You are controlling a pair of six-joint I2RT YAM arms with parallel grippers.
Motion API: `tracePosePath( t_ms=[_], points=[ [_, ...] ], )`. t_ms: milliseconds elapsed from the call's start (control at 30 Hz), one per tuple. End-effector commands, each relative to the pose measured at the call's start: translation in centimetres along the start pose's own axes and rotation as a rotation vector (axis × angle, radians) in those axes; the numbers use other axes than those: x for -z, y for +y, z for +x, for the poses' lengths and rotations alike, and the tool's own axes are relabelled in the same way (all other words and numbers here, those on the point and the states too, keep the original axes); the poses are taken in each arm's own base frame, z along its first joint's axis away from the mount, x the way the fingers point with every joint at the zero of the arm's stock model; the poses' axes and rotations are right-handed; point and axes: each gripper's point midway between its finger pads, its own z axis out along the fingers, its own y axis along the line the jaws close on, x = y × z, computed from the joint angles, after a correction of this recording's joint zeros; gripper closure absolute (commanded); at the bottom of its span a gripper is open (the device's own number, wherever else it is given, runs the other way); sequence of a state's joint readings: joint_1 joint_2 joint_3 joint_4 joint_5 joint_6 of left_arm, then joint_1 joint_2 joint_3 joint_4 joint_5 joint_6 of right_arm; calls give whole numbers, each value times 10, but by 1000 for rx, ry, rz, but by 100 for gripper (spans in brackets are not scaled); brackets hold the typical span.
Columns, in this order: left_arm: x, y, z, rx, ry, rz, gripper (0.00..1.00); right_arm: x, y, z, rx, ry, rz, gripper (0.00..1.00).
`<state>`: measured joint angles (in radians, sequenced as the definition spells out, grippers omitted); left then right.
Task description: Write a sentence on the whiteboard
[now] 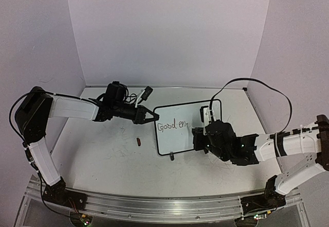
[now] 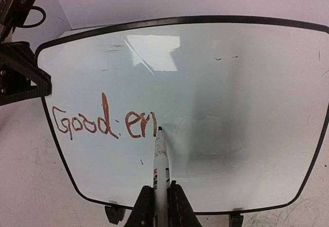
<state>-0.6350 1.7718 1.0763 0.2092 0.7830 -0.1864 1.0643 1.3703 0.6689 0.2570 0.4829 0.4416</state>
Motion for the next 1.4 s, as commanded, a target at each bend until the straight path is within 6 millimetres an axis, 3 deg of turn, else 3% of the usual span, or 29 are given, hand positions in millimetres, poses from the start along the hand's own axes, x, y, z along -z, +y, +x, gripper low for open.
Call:
tracePosePath(
  t_ms=[0, 800, 1367],
  points=[
    [1, 4, 8, 3, 28, -56, 100, -4, 5, -13, -15, -41, -9, 100],
    [2, 4, 8, 2, 27, -56, 100, -5, -12, -15, -34, -51, 75, 100],
    [2, 3, 7, 0, 25, -55, 100, -7, -4, -29, -20, -94, 54, 100]
  ],
)
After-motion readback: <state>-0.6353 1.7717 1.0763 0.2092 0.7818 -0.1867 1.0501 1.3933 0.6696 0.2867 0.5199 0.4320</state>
